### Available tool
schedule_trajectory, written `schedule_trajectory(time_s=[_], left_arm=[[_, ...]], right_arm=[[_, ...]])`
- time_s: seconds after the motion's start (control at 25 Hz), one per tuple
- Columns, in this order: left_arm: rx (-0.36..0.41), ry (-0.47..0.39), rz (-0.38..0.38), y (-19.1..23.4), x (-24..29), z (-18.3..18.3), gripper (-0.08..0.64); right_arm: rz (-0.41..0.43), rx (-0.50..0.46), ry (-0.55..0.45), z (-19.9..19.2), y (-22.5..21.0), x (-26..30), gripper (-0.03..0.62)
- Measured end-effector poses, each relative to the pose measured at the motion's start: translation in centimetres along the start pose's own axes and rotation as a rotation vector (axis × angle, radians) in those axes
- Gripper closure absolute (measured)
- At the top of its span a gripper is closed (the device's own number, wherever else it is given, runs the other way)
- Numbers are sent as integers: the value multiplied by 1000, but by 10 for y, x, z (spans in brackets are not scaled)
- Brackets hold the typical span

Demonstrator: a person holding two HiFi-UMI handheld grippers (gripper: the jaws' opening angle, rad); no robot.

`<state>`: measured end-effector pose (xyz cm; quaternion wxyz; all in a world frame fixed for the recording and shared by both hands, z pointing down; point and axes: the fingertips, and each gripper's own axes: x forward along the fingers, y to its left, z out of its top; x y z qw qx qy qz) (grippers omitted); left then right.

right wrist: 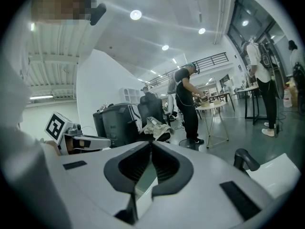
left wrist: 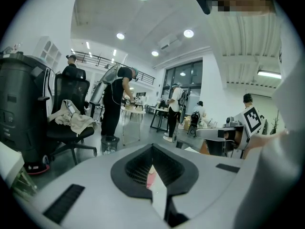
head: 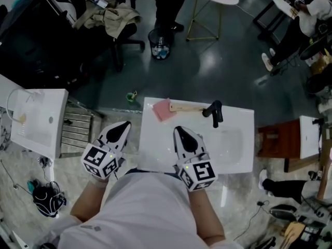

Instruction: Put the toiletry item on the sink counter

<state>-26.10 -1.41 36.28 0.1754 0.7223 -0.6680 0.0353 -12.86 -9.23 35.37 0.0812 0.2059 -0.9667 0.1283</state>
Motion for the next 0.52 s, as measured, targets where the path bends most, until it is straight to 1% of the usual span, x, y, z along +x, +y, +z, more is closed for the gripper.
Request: schedule_trajectory(time_s=[0.52], left_arm=[[11, 13, 4, -7, -5, -6, 543]], right_arm=[[5, -12, 7, -4, 3, -9, 566]])
